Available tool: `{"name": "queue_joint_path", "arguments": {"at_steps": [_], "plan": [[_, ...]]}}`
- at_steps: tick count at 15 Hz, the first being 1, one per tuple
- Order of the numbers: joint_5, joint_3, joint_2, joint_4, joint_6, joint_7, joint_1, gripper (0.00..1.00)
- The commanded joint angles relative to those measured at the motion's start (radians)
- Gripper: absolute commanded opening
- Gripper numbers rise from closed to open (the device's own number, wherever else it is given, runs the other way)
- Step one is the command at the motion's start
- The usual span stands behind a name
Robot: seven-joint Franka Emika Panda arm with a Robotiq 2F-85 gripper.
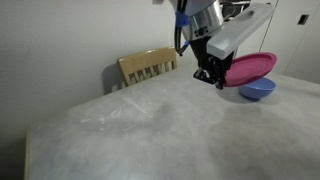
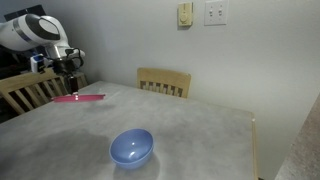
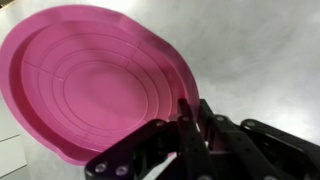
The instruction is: Cover the bowl with the pink thing
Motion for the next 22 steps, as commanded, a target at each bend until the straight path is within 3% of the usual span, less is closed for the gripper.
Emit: {"name": "queue_joint_path", "arguments": {"at_steps": [1,11,17,22], "plan": [[-0.071,0.008,-0.109,-0.181,0.107,0.01,-0.069,0.03],[-0.286,-0.001,-0.328,-0.448,0.35,-0.014,-0.219,0.03],[-0.346,-0.005,-0.404,-0.54,0.476,-0.212,-0.305,0.03],[-0.543,-0.063,-0.369,-0.6,0.769,-0.338,-0.407,0.03]]}}
